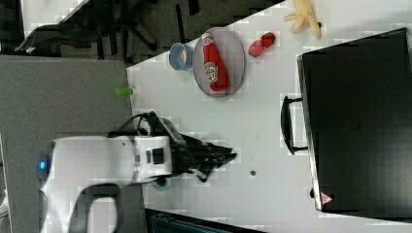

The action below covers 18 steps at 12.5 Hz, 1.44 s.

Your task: Flap open oven.

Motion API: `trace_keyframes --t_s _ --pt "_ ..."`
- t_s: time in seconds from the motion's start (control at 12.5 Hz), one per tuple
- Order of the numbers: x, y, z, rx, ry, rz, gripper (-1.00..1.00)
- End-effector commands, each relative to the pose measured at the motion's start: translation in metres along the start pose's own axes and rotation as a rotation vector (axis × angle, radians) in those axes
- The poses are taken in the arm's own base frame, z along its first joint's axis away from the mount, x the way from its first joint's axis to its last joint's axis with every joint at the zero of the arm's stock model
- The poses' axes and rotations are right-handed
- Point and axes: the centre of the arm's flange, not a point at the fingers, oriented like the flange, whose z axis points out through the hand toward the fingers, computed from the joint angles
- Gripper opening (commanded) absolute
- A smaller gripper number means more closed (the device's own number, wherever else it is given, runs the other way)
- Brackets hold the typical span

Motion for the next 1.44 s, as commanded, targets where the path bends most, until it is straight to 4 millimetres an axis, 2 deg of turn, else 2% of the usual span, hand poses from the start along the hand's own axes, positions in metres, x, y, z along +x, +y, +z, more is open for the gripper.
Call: trace_keyframes --t_s 0.08,0.32,0.48,0.8,1.2,1.44 --pt "0.005 0.016 0.027 0.015 0.029 -0.285 -0.65" --pt "0.019 0.031 0.055 0.012 0.050 -0.487 -0.65" --pt "0.032 0.033 0.068 0.001 0.097 -0.580 -0.65" --pt "0.053 0.032 0.100 -0.028 0.158 -0.576 -0.65" --pt "0.060 0.022 0.138 -0.056 0.129 -0.591 -0.65" --pt "0.058 0.006 0.152 -0.064 0.122 -0.610 -0.65"
